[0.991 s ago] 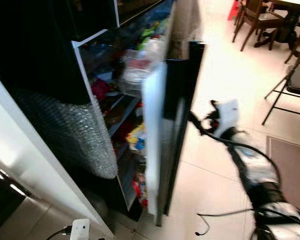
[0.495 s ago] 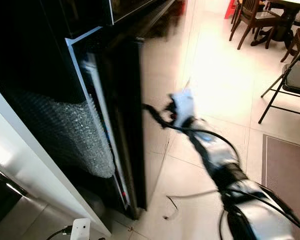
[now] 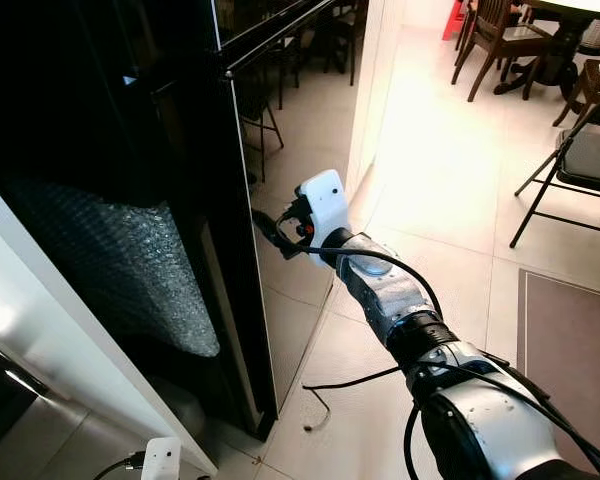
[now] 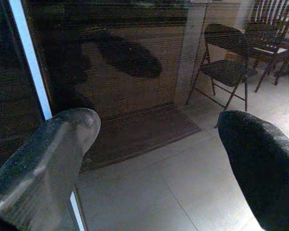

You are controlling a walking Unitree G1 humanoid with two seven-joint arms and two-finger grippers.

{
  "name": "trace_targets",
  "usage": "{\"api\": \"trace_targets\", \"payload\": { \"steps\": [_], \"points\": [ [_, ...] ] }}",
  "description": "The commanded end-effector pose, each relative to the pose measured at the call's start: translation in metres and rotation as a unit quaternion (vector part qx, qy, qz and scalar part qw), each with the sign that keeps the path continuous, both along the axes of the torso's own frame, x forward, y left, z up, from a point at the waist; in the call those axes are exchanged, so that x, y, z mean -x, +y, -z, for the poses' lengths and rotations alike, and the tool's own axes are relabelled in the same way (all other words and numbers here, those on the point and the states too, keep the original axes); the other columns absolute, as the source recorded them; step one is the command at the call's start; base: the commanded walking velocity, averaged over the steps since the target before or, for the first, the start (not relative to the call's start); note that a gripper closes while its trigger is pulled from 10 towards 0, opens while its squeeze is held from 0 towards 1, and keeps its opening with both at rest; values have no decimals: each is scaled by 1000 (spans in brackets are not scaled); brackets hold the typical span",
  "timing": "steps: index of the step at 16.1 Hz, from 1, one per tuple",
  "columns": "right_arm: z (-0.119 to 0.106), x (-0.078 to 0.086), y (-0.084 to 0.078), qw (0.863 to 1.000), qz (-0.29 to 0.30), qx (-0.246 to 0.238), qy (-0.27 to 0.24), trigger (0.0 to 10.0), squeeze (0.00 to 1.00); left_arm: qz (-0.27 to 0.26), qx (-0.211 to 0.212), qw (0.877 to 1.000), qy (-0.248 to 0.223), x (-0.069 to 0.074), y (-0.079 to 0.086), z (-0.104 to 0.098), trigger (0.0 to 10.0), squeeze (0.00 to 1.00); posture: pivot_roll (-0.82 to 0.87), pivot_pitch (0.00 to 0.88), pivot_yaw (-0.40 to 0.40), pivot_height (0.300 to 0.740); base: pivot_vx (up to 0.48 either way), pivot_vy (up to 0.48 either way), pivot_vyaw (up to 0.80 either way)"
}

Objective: Restocking fridge

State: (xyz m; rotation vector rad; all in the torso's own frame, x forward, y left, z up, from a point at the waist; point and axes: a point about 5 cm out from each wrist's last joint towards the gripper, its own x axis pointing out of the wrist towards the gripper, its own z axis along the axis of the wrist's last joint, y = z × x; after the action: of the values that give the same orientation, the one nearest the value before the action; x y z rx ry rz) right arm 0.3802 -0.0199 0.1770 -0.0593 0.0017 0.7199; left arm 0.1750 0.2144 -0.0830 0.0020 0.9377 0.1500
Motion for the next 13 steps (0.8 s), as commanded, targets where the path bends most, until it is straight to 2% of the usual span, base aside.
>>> {"api": "trace_targets", "payload": {
  "steps": [1, 5, 8, 10, 13],
  "points": [
    [-8, 3, 16, 1000, -28, 2, -11, 10000, 0, 1, -3, 1000, 10, 5, 0, 2, 10000, 0, -21, 0, -8, 740, 0, 0, 0],
    [-12, -3, 8, 1000, -12, -6, -10, 10000, 0, 2, -1, 1000, 10, 4, 0, 2, 10000, 0, -17, 0, -6, 740, 0, 0, 0],
    [-7, -4, -3, 1000, -3, -8, -6, 10000, 0, 1, -1, 1000, 10, 4, 0, 2, 10000, 0, -23, 0, -9, 740, 0, 0, 0],
    [-1, -3, -2, 1000, -10, 11, -3, 10000, 0, 3, -1, 1000, 10, 4, -1, 2, 10000, 0, -20, 0, -9, 740, 0, 0, 0],
    [-2, -1, 6, 1000, -22, 5, 1, 10000, 0, 0, 0, 1000, 9, 4, 0, 2, 10000, 0, -8, 0, -9, 740, 0, 0, 0]
  ]
}}
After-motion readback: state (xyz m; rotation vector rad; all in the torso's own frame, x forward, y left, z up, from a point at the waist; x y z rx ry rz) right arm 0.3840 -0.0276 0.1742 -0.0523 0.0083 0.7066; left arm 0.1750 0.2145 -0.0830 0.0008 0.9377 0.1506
